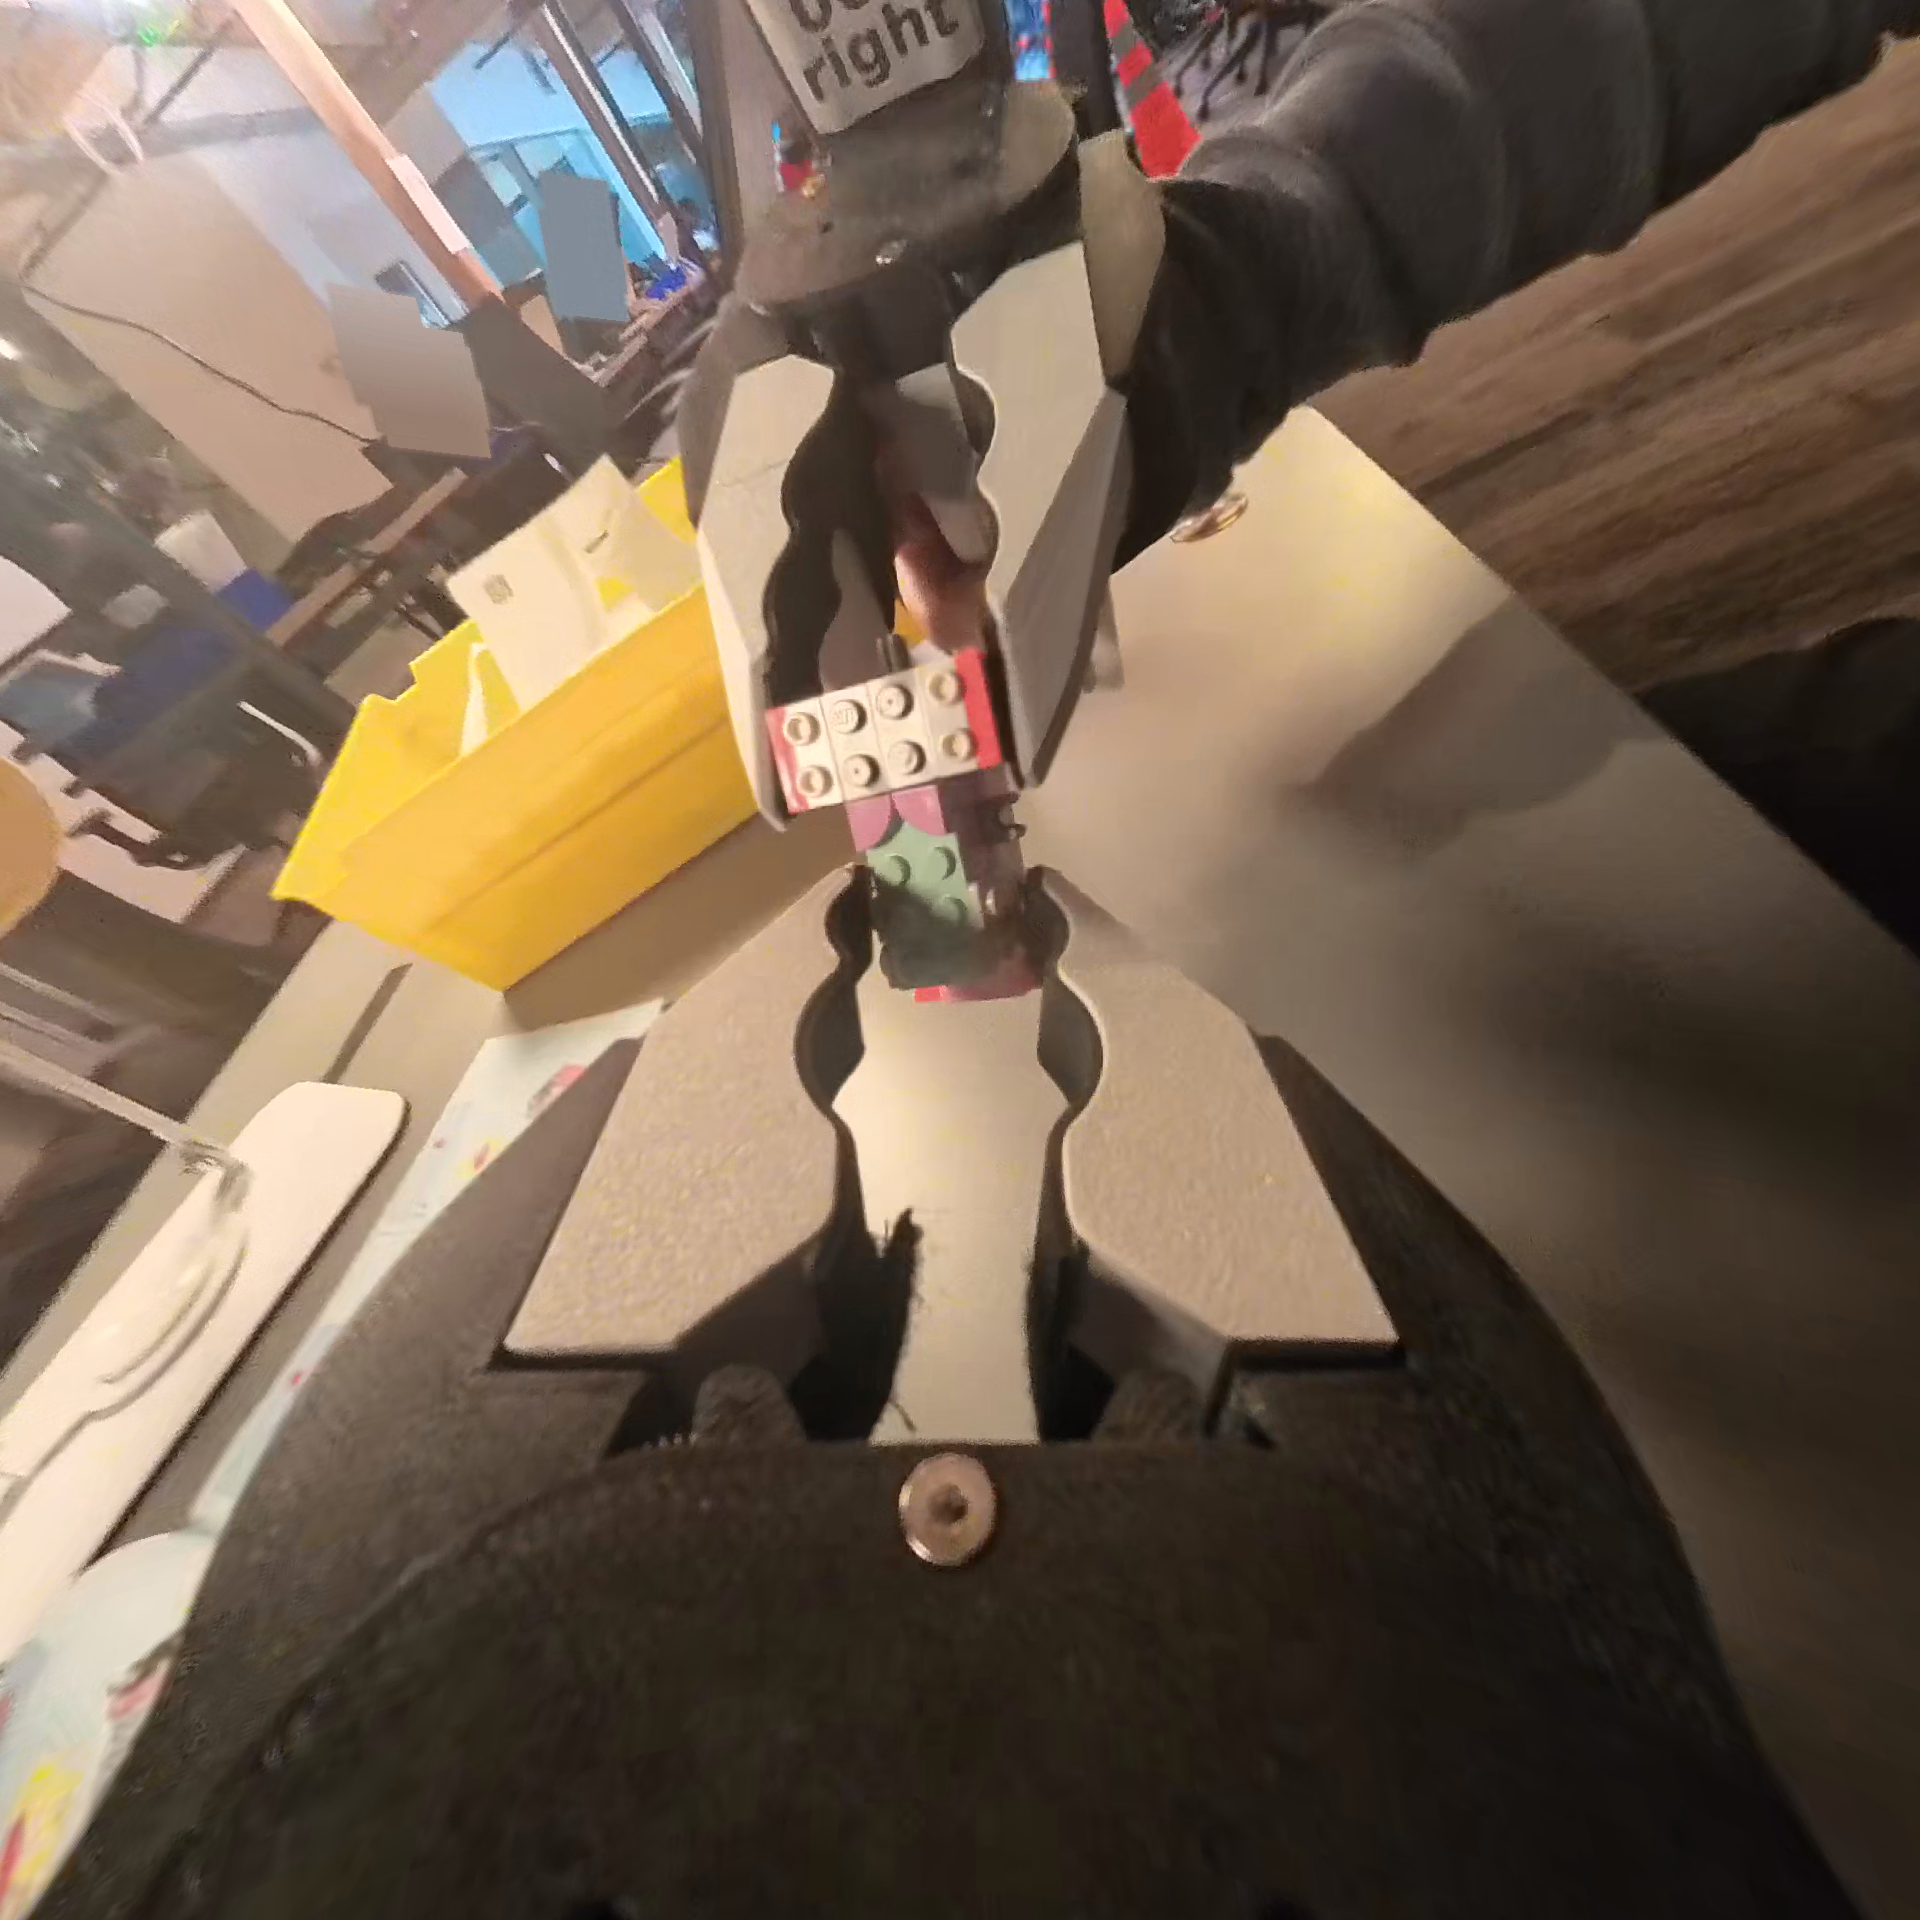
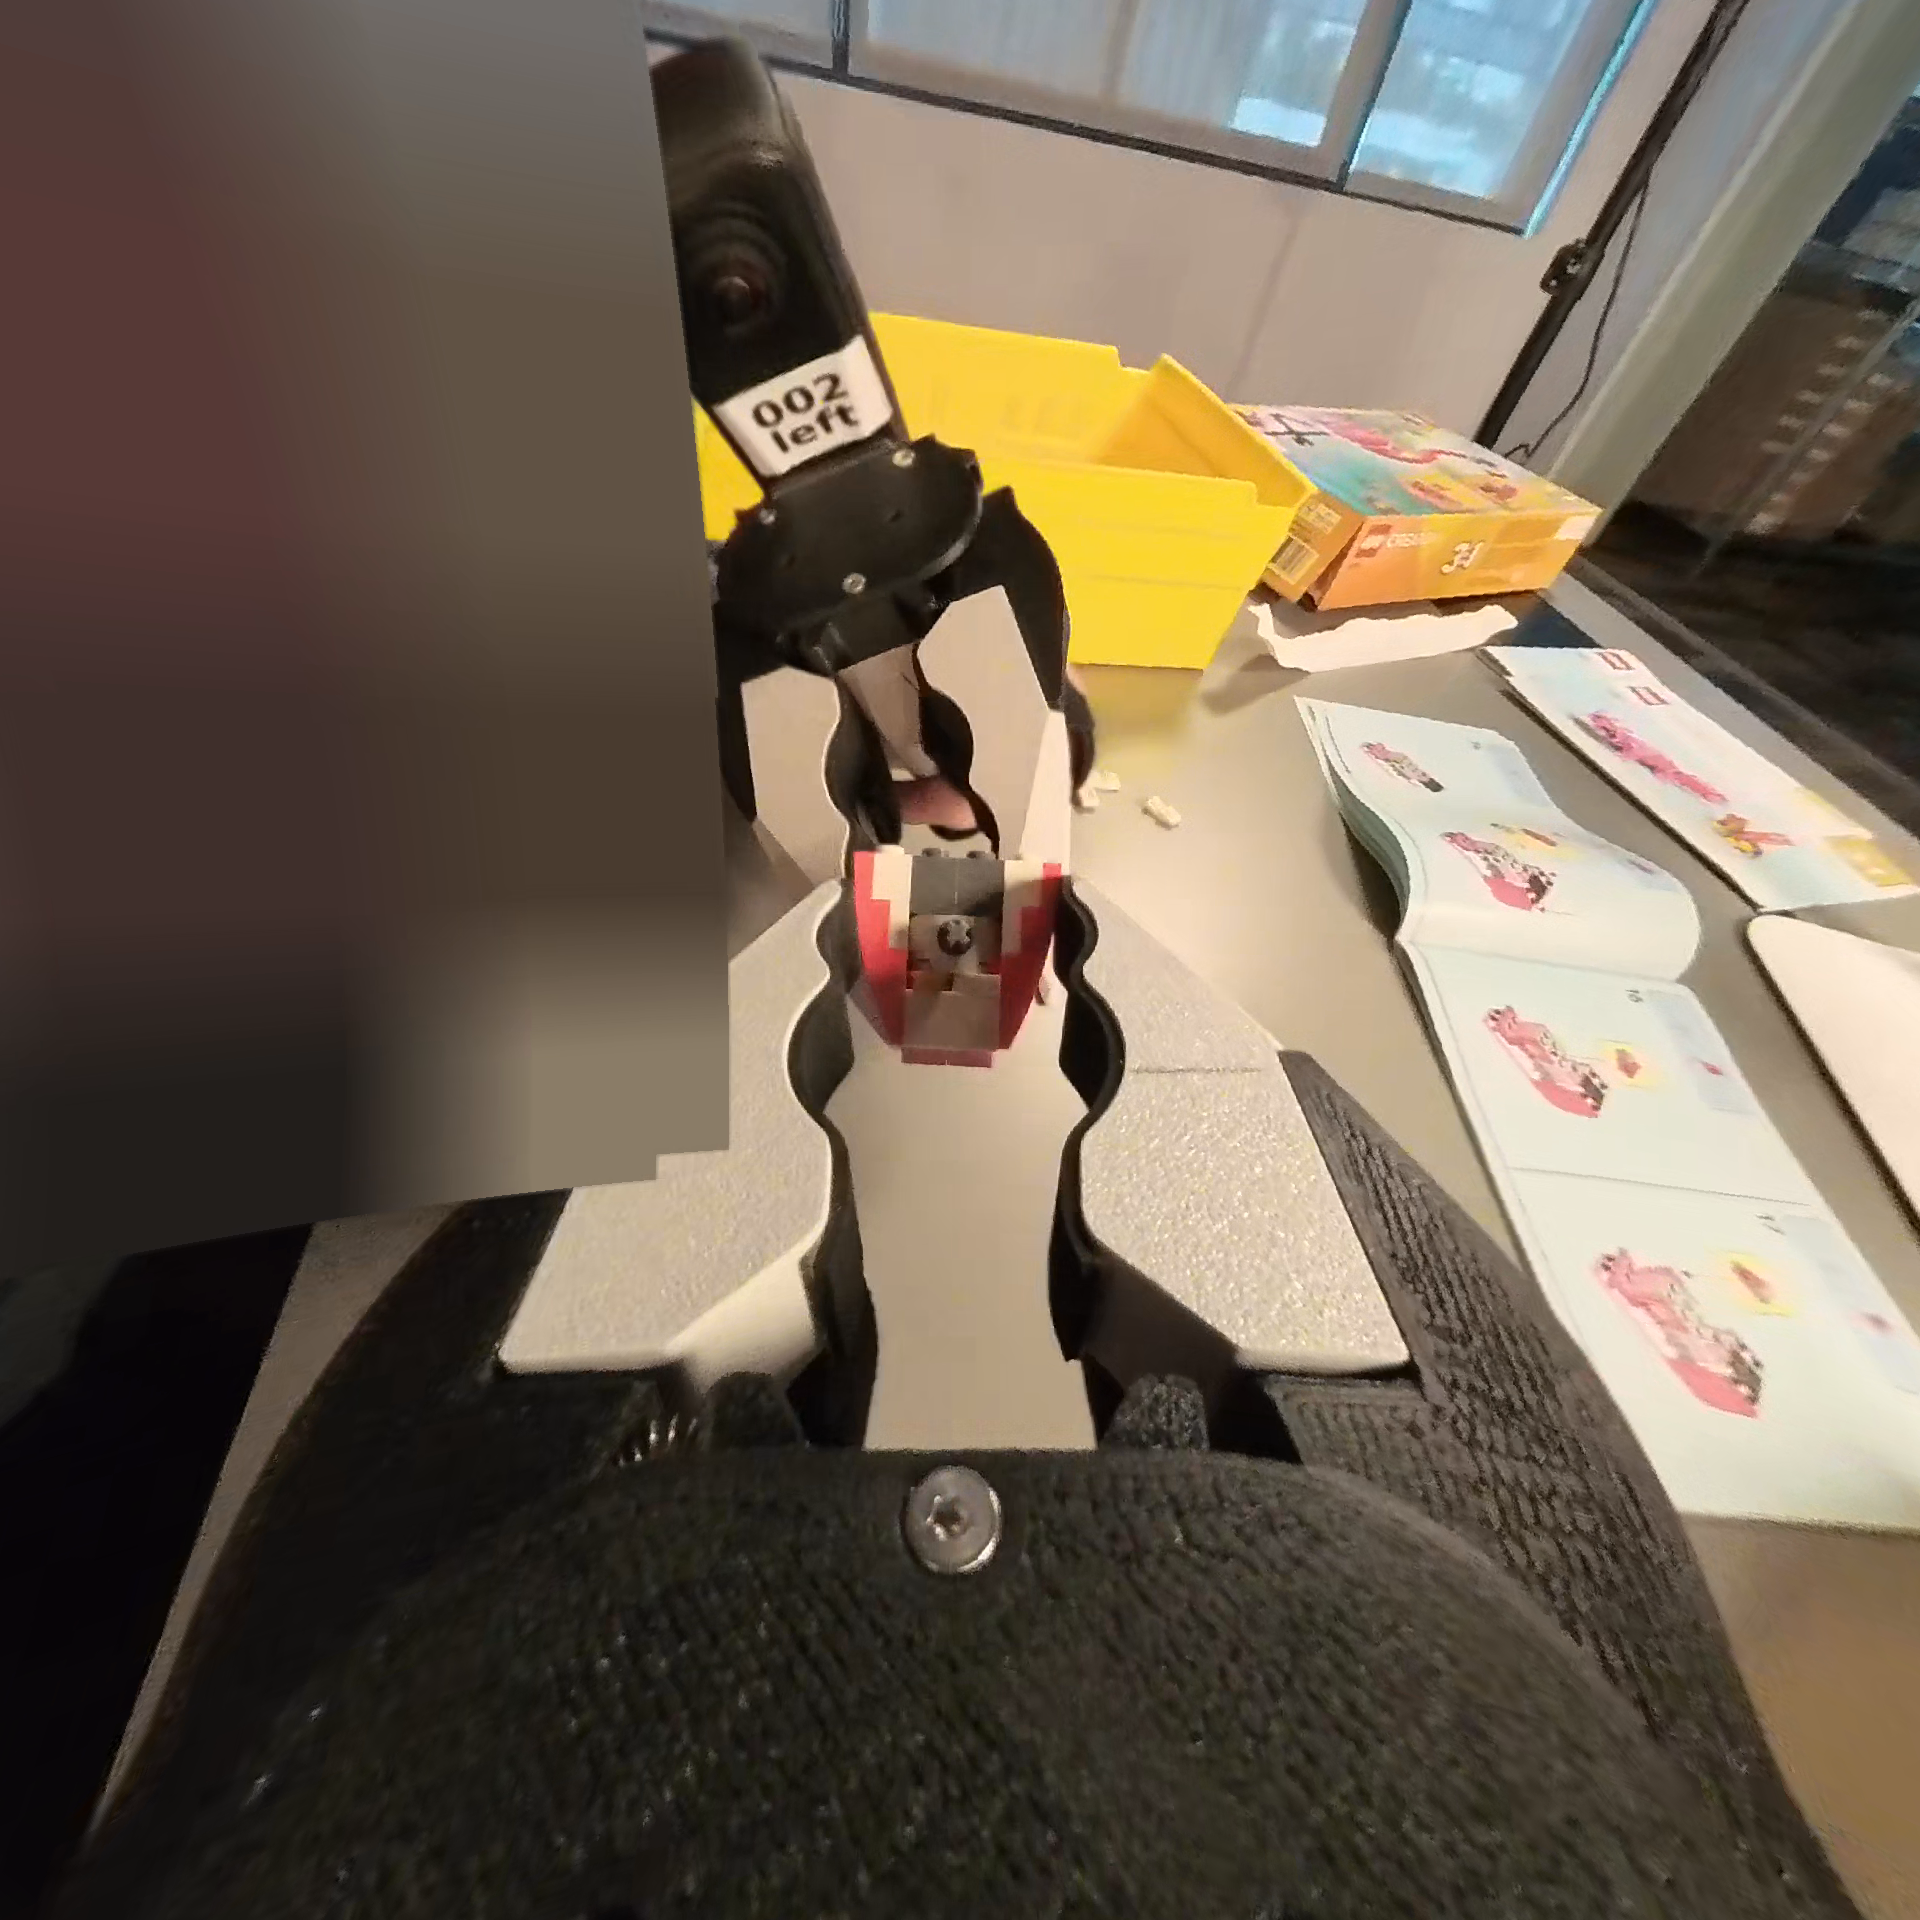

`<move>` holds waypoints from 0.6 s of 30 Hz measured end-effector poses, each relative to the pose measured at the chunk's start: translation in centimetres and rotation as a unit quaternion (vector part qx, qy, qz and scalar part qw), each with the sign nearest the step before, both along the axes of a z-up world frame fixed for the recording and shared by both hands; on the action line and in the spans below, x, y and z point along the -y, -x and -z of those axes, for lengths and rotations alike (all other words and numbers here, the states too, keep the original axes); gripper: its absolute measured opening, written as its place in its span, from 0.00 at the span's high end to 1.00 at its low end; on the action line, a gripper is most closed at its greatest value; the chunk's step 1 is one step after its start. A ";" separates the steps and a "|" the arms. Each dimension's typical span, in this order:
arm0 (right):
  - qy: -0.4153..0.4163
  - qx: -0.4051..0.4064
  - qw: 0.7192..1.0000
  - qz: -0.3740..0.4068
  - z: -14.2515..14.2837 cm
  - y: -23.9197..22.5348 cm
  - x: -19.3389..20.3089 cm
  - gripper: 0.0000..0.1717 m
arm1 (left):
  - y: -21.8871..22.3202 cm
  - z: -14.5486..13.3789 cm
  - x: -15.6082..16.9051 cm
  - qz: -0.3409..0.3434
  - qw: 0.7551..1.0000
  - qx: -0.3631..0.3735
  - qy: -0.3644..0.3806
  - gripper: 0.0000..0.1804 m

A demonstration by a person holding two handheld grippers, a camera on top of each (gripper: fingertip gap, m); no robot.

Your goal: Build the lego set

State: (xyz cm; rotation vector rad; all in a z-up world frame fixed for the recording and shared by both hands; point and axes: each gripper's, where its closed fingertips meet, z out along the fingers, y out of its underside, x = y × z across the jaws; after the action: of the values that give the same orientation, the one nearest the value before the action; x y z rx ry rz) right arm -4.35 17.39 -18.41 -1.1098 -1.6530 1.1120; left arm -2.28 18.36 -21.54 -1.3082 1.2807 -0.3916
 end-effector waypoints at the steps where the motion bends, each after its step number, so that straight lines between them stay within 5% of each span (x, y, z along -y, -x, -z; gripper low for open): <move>1: 0.005 0.004 1.000 0.006 0.2 0.0 -0.4 0.79 | 0.1 0.1 -0.2 -0.004 1.000 -0.001 0.014 0.84; 6: -0.005 0.047 0.995 0.091 2.7 -0.6 -4.4 0.55 | 2.2 2.4 -2.3 -0.085 0.991 -0.083 0.061 0.85; 11: -0.036 -0.088 0.970 0.226 1.1 -1.9 -9.4 0.55 | 4.4 5.0 -2.3 -0.152 0.953 -0.129 0.228 0.85; 18: -0.060 -0.200 0.920 0.330 -1.1 -3.1 -13.3 0.53 | 5.8 7.3 -1.6 -0.177 0.911 -0.234 0.289 0.85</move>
State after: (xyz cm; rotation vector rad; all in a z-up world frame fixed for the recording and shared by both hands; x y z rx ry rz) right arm -1.23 30.68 -17.29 -1.1434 -0.9021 0.7139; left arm -8.08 19.94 -28.86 -2.2024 1.3206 -0.2031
